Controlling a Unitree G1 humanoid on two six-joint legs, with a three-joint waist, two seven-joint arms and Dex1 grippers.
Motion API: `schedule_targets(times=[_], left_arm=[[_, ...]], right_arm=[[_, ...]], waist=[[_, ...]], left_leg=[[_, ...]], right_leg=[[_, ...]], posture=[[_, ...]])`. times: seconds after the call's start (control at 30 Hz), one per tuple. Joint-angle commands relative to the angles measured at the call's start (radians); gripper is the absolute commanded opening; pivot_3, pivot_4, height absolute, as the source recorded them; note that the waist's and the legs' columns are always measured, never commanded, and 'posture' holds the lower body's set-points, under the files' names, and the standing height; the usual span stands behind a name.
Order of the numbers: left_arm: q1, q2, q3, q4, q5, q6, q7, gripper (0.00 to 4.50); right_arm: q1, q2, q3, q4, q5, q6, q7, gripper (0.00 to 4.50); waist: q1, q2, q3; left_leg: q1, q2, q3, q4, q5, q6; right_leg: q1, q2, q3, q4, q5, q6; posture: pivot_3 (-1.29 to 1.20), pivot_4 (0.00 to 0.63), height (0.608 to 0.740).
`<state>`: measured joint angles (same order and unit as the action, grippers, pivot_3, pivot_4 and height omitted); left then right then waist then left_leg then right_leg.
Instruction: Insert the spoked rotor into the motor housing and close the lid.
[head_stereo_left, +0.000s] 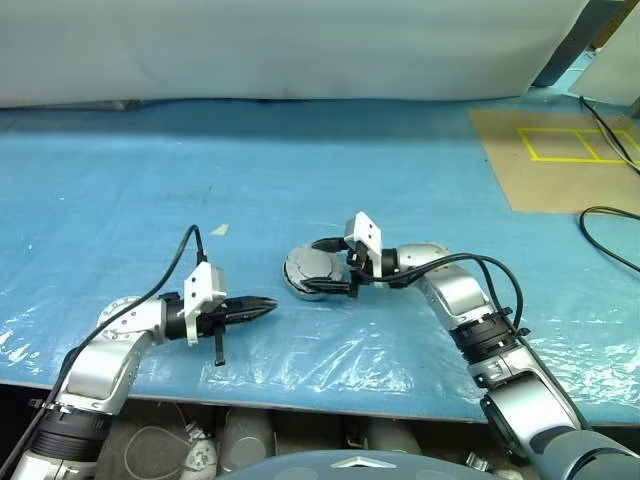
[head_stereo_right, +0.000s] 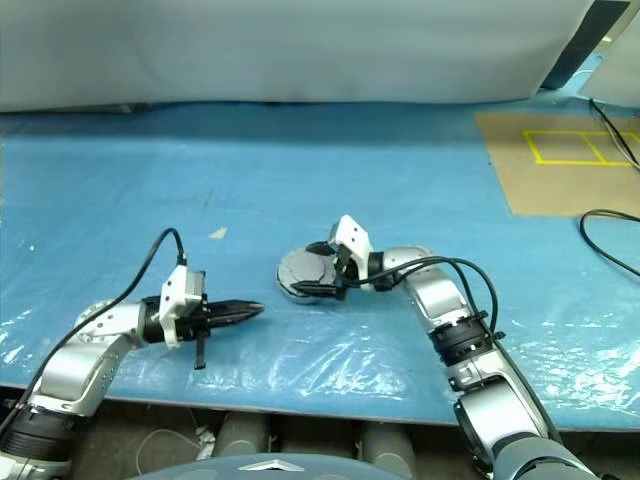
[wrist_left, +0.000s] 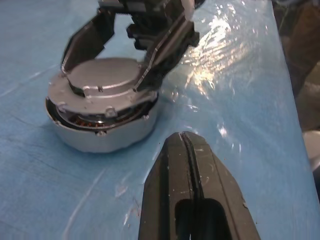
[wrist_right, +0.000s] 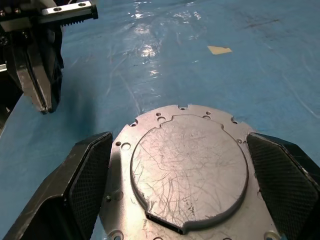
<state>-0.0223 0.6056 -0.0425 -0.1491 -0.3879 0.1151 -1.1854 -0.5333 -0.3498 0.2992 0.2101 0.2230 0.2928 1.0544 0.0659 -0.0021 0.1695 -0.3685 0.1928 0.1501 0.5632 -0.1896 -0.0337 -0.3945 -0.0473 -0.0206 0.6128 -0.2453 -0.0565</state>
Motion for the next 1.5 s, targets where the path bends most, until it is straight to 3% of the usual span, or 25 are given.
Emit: schedule_targets(times=[0.03, 0.13, 0.23, 0.93, 1.5], left_arm=[[-0.021, -0.026, 0.013, -0.01, -0.025, -0.006, 0.03, 0.0], [-0.029, -0.033, 0.013, 0.003, -0.013, -0.019, 0.042, 0.0], [-0.026, -0.031, 0.013, 0.006, -0.012, -0.021, 0.045, 0.0], [-0.015, -0.032, 0.018, 0.016, -0.008, -0.026, 0.077, 0.0], [-0.01, -0.028, 0.021, 0.011, -0.02, -0.019, 0.09, 0.0]], right_arm=[[-0.007, -0.002, 0.028, 0.017, -0.047, -0.043, 0.004, 4.48], [-0.001, -0.011, 0.046, 0.024, -0.082, -0.082, 0.017, 3.92], [0.004, -0.011, 0.047, 0.019, -0.091, -0.089, 0.018, 2.97], [-0.086, 0.114, -0.002, 0.019, -0.06, -0.028, -0.046, 2.96], [-0.042, 0.072, 0.04, 0.068, -0.111, -0.094, -0.003, 2.96]], waist=[[0.0, 0.0, 0.0], [0.0, 0.0, 0.0], [-0.001, 0.0, 0.0], [-0.022, 0.0, 0.0], [-0.022, 0.0, 0.0]], left_leg=[[0.0, 0.0, 0.0, 0.0, 0.0, 0.0], [0.001, 0.0, 0.0, 0.001, 0.0, 0.0], [0.002, 0.0, 0.0, 0.002, 0.0, 0.0], [-0.001, 0.0, 0.0, 0.002, 0.0, 0.0], [-0.001, 0.0, 0.0, 0.002, 0.0, 0.0]], right_leg=[[0.0, 0.0, 0.0, 0.0, 0.0, 0.0], [0.0, 0.0, 0.0, 0.002, 0.0, 0.0], [0.0, 0.0, 0.001, 0.004, 0.0, 0.0], [-0.004, 0.0, 0.001, 0.007, -0.001, -0.002], [-0.004, 0.0, 0.001, 0.008, -0.001, -0.002]], posture=[[0.0, 0.15, 0.74], [0.0, 0.15, 0.74], [0.0, 0.15, 0.74], [0.0, 0.15, 0.74], [0.0, 0.15, 0.74]])
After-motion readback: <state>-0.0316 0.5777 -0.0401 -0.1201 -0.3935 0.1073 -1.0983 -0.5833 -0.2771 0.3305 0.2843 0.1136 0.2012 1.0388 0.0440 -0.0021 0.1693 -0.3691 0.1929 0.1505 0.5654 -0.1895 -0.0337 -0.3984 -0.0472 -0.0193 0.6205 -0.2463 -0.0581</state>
